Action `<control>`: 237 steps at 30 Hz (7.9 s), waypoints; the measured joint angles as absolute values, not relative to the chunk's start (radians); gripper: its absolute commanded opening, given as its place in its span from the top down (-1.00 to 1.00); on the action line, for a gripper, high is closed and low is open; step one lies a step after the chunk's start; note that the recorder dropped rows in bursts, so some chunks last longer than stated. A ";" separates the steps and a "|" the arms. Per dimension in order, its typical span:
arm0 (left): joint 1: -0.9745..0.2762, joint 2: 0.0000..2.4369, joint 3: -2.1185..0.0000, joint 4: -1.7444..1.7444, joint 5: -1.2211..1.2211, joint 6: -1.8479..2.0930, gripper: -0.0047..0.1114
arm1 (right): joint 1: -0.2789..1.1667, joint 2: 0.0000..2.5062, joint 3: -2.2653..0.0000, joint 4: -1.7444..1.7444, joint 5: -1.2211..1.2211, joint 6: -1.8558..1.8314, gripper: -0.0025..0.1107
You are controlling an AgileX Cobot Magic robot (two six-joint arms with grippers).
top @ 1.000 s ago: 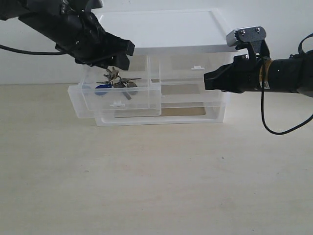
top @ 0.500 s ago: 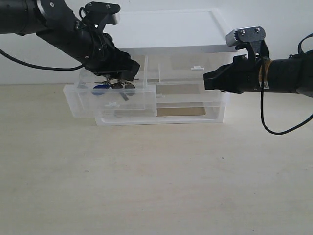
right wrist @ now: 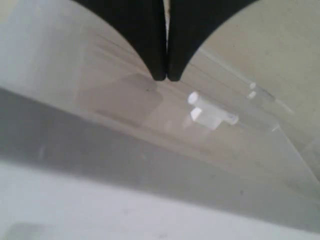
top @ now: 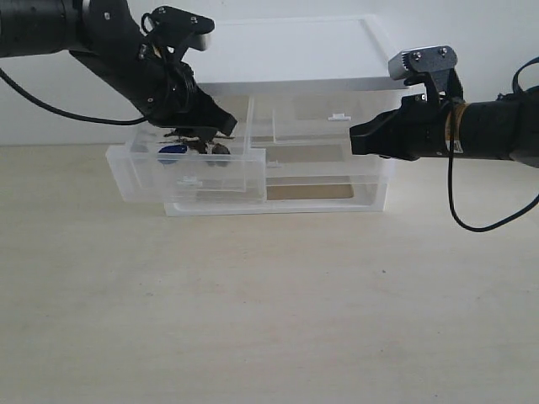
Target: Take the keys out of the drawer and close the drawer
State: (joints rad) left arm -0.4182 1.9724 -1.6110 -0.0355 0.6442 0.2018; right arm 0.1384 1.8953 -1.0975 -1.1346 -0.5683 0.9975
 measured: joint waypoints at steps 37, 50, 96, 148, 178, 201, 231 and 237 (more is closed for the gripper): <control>-0.511 1.969 -1.656 0.244 0.781 0.111 -0.14 | 0.138 1.895 -1.098 -1.128 -0.567 0.997 0.96; -0.511 1.974 -1.656 0.231 0.766 0.160 0.84 | 0.138 1.895 -1.098 -1.128 -0.567 0.997 0.96; -0.500 2.022 -1.672 0.336 0.741 -0.349 0.84 | 0.138 1.895 -1.098 -1.127 -0.570 0.997 0.96; -0.545 1.965 -1.645 0.428 0.714 0.062 0.84 | 0.138 1.895 -1.098 -1.127 -0.570 1.002 0.96; -0.547 1.947 -1.632 0.265 0.683 0.514 0.29 | 0.138 1.895 -1.098 -1.127 -0.570 0.998 0.96; -0.545 1.936 -1.632 0.026 0.625 0.643 0.19 | 0.138 1.895 -1.098 -1.127 -0.570 0.998 0.96; -0.442 1.966 -1.632 -0.087 0.699 1.050 0.84 | 0.138 1.895 -1.098 -1.127 -0.570 0.996 0.96; -0.439 1.960 -1.632 -0.102 0.741 1.066 0.84 | 0.138 1.895 -1.098 -1.127 -0.570 0.994 0.96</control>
